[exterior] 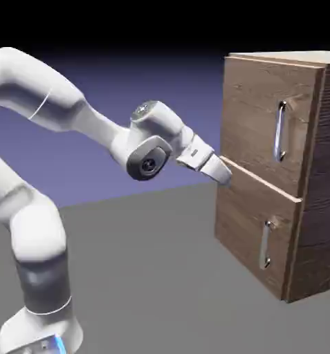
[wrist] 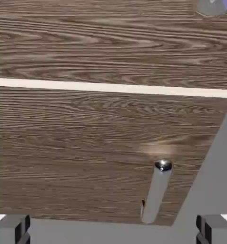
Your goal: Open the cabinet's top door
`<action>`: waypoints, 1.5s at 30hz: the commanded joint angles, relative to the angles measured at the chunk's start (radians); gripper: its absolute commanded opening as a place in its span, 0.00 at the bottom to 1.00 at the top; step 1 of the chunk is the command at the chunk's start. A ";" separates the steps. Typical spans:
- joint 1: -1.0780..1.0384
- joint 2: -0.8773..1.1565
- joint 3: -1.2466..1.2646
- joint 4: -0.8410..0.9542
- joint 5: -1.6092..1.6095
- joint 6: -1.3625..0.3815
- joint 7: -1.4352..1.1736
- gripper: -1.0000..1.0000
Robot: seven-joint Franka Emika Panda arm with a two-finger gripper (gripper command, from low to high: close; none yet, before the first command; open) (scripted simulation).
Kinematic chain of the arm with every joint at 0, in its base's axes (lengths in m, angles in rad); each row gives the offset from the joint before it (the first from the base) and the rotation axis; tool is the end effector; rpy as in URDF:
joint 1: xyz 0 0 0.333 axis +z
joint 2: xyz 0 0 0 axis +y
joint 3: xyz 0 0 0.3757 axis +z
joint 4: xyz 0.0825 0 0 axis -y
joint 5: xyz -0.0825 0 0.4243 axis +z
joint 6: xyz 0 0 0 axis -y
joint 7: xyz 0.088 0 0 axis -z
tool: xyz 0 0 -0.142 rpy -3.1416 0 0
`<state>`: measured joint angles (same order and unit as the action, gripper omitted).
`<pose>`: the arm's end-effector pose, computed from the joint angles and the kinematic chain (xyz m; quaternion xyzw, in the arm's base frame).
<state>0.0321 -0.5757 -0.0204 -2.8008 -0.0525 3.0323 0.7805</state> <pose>0.4148 0.0085 0.4656 -0.8606 0.3242 -0.3650 0.1449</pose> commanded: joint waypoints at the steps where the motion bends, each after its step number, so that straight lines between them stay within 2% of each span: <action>1: 0.017 -0.005 -0.017 0.008 -0.044 -0.004 0.033 0.50; 45: 0.750 -0.212 -0.763 0.344 -1.957 -0.174 1.474 0.50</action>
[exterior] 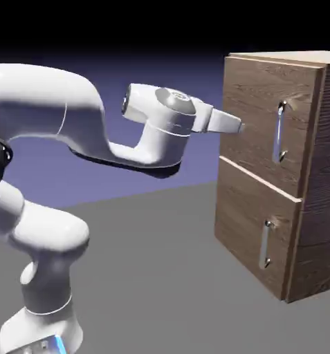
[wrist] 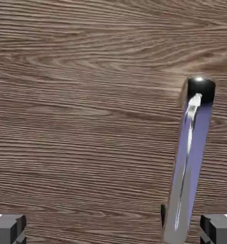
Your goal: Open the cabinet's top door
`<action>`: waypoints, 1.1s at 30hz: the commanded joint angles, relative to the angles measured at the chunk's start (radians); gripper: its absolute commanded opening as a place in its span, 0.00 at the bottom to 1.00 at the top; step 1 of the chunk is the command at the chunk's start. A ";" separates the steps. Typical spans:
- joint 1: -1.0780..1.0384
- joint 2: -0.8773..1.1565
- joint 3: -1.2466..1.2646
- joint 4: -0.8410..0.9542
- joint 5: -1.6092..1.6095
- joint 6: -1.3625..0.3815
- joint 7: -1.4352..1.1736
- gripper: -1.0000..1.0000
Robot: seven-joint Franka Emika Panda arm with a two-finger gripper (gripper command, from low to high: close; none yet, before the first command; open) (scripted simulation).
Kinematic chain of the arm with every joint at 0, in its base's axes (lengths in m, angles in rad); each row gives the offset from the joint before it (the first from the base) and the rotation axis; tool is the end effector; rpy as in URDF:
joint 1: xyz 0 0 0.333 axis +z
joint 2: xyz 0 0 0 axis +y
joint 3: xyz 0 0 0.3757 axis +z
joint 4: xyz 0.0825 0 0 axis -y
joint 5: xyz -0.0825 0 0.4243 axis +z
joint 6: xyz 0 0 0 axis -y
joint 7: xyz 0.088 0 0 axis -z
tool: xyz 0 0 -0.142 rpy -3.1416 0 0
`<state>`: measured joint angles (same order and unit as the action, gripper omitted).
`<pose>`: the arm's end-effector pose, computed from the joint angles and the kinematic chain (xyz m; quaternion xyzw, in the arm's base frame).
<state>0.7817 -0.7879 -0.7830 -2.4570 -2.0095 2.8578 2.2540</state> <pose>0.4404 -0.0212 0.5789 -0.7417 0.2708 -0.5734 0.2185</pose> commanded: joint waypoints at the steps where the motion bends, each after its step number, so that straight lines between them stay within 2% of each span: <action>1: 0.017 -0.005 -0.017 0.008 -0.044 -0.004 0.033 0.50; 19: 0.317 -0.090 -0.322 0.145 -0.826 -0.074 0.622 0.50; 21: 0.320 -0.091 -0.326 0.147 -0.836 -0.075 0.629 0.50; 27: 0.512 -0.036 -0.460 0.294 -0.857 -0.081 0.642 0.50; 28: 0.512 -0.036 -0.460 0.294 -0.857 -0.081 0.642 0.00; 33: 0.367 -0.001 -0.341 0.175 -0.773 -0.173 0.643 0.00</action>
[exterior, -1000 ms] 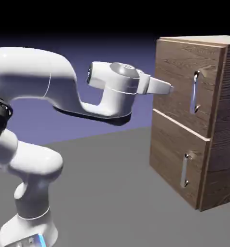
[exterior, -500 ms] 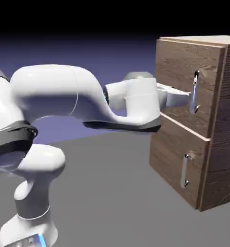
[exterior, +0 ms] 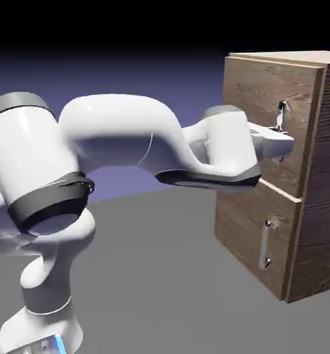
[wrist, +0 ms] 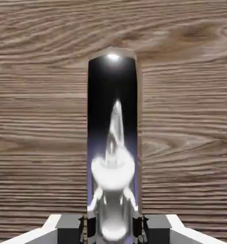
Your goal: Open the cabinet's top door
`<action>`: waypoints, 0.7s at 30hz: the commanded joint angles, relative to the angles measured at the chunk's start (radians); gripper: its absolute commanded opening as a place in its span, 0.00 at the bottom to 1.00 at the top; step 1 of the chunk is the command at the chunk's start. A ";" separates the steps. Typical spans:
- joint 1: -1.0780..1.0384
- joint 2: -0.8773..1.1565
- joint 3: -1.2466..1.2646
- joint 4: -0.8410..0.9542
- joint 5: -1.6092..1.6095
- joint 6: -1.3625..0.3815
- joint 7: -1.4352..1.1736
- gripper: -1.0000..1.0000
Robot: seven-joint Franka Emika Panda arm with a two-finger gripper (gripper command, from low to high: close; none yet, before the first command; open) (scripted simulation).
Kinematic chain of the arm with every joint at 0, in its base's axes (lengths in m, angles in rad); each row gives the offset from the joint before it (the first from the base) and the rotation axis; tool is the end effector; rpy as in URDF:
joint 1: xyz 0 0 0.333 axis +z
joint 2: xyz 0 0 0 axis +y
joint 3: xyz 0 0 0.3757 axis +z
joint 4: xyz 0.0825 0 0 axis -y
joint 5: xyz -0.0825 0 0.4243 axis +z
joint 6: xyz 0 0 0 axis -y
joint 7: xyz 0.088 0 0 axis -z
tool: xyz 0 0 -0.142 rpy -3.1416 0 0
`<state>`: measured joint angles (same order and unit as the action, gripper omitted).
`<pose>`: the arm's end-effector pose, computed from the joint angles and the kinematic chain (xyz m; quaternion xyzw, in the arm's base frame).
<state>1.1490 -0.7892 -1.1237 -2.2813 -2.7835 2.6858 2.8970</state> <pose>0.5309 -0.0748 0.5419 -0.6497 0.2788 -0.6570 0.2616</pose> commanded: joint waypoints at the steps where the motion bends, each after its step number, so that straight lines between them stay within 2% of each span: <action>1: -0.036 0.005 0.033 -0.029 0.025 -0.024 -0.002 0.00; 11: -0.380 0.043 0.389 -0.252 0.267 -0.201 0.000 0.00; 21: -0.669 0.034 0.751 -0.383 0.529 -0.299 0.001 0.00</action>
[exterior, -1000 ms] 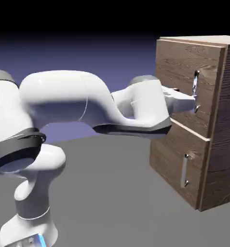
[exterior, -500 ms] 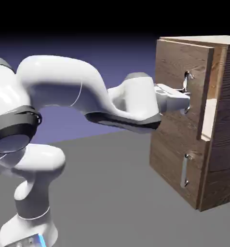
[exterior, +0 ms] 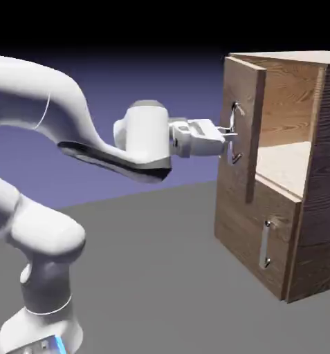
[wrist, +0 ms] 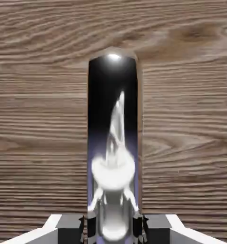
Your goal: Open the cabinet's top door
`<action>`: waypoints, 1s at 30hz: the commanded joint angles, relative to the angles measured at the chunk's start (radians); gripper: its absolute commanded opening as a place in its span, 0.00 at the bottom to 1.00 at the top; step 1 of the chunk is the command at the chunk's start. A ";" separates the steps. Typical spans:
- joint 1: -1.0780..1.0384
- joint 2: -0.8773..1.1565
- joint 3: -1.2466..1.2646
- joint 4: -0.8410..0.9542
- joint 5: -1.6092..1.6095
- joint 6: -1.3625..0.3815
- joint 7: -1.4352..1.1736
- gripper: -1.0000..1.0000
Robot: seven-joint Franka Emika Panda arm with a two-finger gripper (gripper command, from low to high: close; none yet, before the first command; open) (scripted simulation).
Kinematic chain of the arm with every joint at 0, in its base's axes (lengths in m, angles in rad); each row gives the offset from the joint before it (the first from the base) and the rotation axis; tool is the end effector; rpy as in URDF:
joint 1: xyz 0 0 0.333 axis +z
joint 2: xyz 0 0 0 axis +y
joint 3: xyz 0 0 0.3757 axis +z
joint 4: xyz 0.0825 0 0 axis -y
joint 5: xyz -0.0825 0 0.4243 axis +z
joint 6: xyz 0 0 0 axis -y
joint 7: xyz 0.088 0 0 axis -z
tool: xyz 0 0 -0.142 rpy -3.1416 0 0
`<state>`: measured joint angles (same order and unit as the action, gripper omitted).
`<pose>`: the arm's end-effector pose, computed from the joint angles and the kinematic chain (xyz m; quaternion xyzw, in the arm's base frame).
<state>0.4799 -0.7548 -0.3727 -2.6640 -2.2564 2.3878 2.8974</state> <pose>0.4075 0.0027 0.5382 -0.5914 0.3872 -0.6928 0.1427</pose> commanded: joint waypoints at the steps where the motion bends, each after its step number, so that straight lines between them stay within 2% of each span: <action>1: -0.027 -0.003 0.036 -0.009 0.030 -0.007 0.000 0.00; 10: -0.265 -0.046 0.362 -0.070 0.292 -0.036 -0.018 0.00; 21: -0.647 -0.150 0.737 -0.086 0.551 0.127 -0.023 0.00; 30: -0.575 -0.216 0.938 -0.094 0.942 -0.142 -0.197 0.00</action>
<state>-0.0955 -0.9706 0.5656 -2.7581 -1.3160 2.2465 2.7008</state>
